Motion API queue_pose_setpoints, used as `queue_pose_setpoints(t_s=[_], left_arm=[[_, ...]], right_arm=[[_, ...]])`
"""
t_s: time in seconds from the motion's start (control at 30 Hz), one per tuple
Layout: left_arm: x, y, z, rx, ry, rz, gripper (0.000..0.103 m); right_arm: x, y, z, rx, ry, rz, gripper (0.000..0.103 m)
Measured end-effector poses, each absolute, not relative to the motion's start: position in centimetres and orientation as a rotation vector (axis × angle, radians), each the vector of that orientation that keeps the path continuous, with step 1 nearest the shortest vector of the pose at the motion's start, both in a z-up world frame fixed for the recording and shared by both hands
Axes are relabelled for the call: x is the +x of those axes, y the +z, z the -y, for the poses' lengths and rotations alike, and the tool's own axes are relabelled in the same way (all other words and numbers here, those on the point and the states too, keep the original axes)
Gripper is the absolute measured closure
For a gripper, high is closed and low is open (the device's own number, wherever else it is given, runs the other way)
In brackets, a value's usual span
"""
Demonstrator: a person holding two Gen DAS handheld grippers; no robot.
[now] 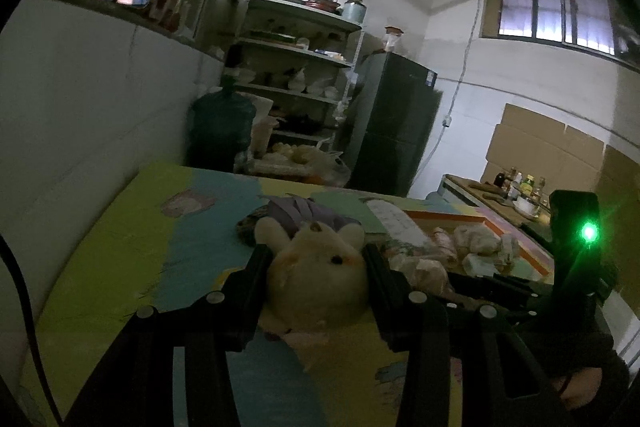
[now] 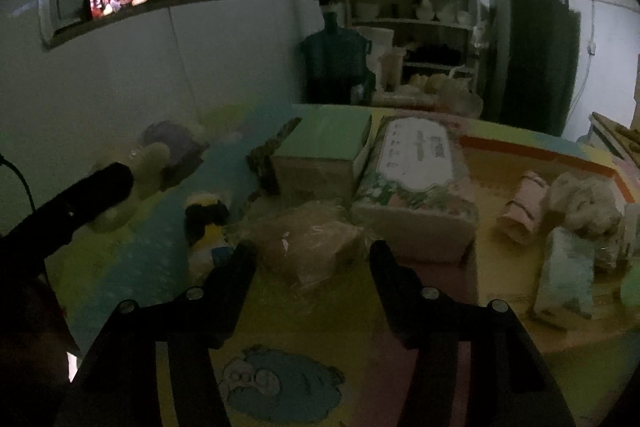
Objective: Organize soft objects
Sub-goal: 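Carry the bunny and plastic bag over the cardboard tray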
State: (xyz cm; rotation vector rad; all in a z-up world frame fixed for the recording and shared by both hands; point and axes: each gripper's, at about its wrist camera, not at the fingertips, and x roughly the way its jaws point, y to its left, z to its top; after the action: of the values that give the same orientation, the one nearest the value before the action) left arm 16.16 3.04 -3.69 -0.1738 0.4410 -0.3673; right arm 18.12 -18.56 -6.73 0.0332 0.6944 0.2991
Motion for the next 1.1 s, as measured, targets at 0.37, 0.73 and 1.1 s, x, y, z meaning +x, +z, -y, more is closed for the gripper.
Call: queue_pose_setpoints(t_s=[0.37, 0.73, 1.1], left_arm=[[15.5, -2.2, 0.8, -0.151, -0.428, -0.412, 0.056], [15.7, -1.1, 7.0, -0.115, -0.524, -0.393, 0.056], [16.3, -1.0, 13.2, -0.068, -0.613, -0.406, 0.056]], right_arm=[[16.4, -4.9, 22.1, 0.070, 0.251, -0.624, 0.043], [14.4, -4.0, 28.2, 0.124, 0.147, -0.568, 0.043], [12.6, -4.0, 35.1, 0.180, 0.024, -0.536, 0.043]])
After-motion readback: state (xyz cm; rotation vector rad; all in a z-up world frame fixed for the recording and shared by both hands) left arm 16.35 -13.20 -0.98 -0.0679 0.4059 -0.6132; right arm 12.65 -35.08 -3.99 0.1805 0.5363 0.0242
